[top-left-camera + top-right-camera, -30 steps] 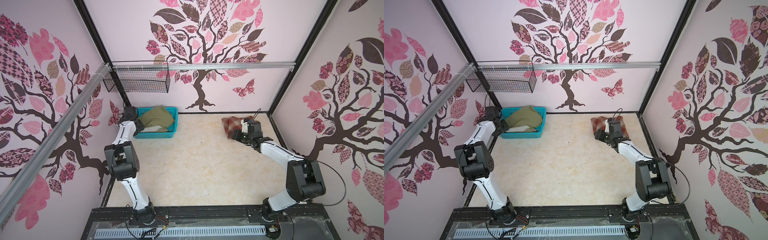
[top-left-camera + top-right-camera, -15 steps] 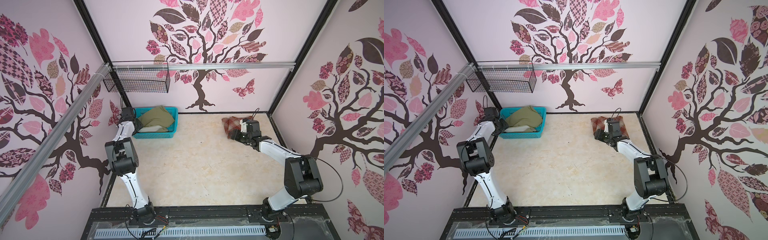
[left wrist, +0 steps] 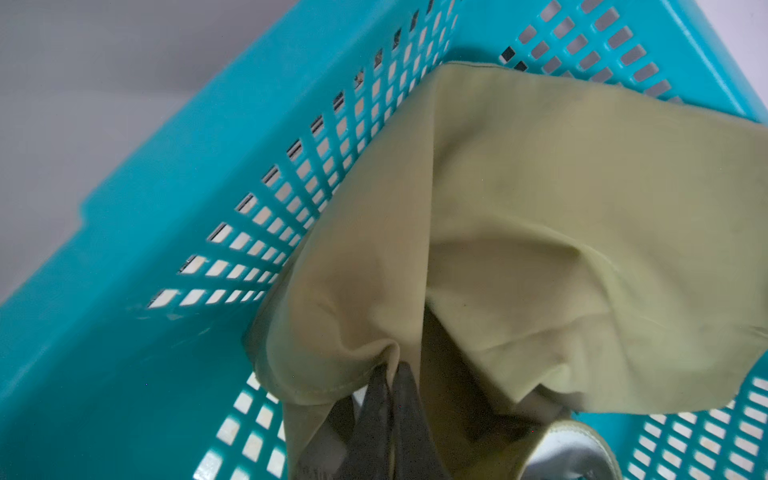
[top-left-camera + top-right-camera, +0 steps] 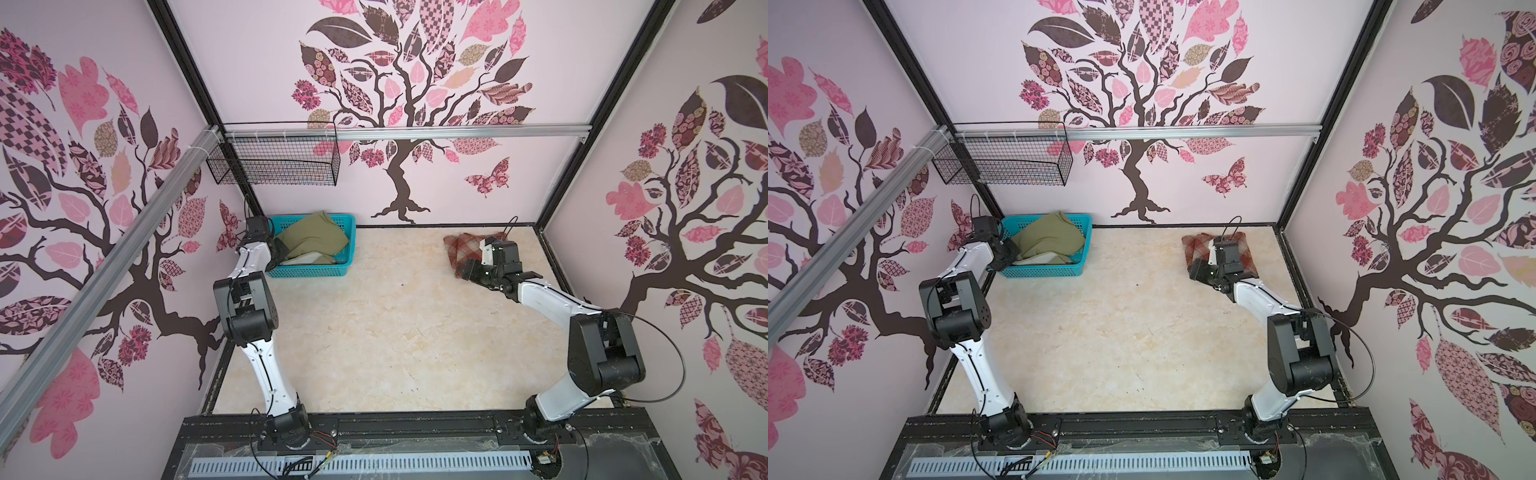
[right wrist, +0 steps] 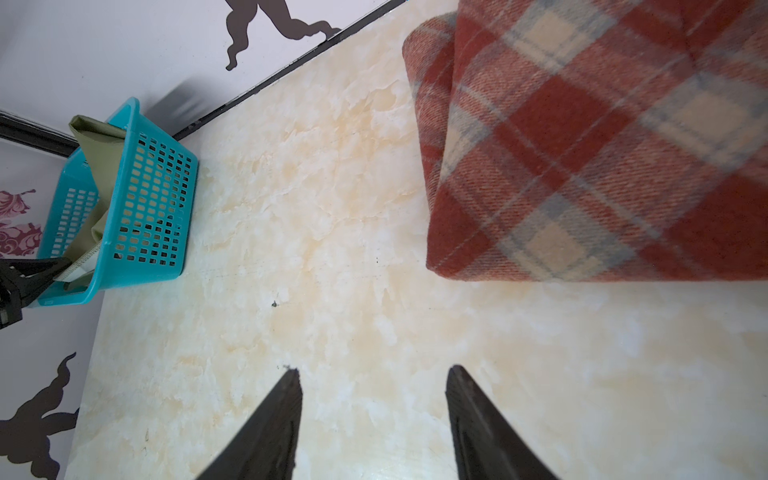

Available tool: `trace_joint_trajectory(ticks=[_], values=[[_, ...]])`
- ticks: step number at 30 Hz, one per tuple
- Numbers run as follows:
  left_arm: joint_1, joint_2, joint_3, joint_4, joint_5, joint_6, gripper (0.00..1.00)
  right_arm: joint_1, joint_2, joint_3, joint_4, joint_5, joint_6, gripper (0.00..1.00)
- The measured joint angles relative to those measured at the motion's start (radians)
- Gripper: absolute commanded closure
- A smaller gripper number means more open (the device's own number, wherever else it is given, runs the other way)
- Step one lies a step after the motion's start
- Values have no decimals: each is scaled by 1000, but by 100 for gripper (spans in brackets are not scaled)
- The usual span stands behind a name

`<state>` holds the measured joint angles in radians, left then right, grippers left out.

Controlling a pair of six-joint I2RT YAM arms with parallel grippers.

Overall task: Fold and stack the skirts
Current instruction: 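Grasp the olive-green skirt in the teal basket with the left gripper, then lift the olive-green skirt out of the basket and swing it over the table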

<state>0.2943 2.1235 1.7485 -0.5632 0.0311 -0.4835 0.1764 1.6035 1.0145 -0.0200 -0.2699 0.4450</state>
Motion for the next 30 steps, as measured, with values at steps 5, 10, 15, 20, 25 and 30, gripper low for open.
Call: trace_joint_trajectory(ticks=[5, 10, 15, 20, 25, 30], values=[[-4, -89, -16, 23, 71, -25, 100, 1, -4, 0, -3, 5, 0, 42], [-33, -275, -16, 47, 121, -35, 100, 6, -21, 0, -5, 5, 1, 42], [-97, -442, -15, 45, 159, -31, 100, 12, -80, 0, -18, 5, 4, 42], [-137, -572, -15, 37, 207, -29, 100, 13, -186, -17, -18, 5, 9, 41], [-136, -692, -14, 41, 264, -32, 100, 20, -275, -60, -8, 6, 28, 41], [-136, -765, 17, 61, 339, -35, 100, 25, -325, -105, -4, 8, 47, 42]])
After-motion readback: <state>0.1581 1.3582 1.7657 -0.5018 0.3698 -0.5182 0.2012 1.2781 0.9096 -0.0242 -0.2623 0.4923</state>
